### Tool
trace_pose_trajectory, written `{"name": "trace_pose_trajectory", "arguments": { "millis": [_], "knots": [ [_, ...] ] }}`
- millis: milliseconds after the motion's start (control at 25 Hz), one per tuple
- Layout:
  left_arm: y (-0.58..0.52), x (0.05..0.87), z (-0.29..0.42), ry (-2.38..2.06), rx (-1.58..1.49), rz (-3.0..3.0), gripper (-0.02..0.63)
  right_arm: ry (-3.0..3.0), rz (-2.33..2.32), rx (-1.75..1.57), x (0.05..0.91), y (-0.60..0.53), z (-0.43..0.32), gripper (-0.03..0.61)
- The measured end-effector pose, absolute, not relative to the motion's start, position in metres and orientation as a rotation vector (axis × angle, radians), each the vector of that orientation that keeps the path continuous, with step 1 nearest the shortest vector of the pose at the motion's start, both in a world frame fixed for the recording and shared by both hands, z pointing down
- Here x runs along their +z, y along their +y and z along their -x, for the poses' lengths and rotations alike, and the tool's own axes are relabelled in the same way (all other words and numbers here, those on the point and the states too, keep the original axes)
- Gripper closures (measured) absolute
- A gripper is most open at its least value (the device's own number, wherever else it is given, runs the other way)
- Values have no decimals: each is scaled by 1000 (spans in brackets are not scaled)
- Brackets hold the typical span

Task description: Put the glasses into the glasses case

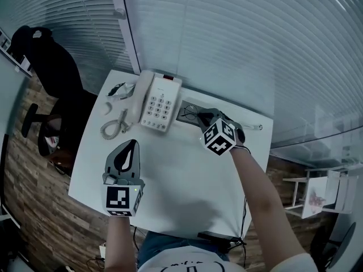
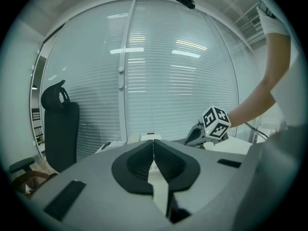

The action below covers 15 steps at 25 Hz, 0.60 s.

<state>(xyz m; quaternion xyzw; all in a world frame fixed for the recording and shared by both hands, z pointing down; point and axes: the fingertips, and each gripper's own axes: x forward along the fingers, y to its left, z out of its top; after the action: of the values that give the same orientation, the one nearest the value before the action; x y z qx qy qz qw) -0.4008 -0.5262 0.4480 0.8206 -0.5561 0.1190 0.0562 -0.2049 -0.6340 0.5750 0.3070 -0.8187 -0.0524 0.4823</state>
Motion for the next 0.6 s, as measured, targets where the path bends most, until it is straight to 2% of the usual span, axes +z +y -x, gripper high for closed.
{"name": "trace_pose_trajectory", "arguments": {
  "millis": [320,600],
  "knots": [
    [-535,454,397,-1666,374,-2501,597,-1888,-651,-200,600,-627,212,561],
    [-538,456,399,-1654,378,-2499,597,-1931,-592,-127,596,-617,220,561]
  ]
}}
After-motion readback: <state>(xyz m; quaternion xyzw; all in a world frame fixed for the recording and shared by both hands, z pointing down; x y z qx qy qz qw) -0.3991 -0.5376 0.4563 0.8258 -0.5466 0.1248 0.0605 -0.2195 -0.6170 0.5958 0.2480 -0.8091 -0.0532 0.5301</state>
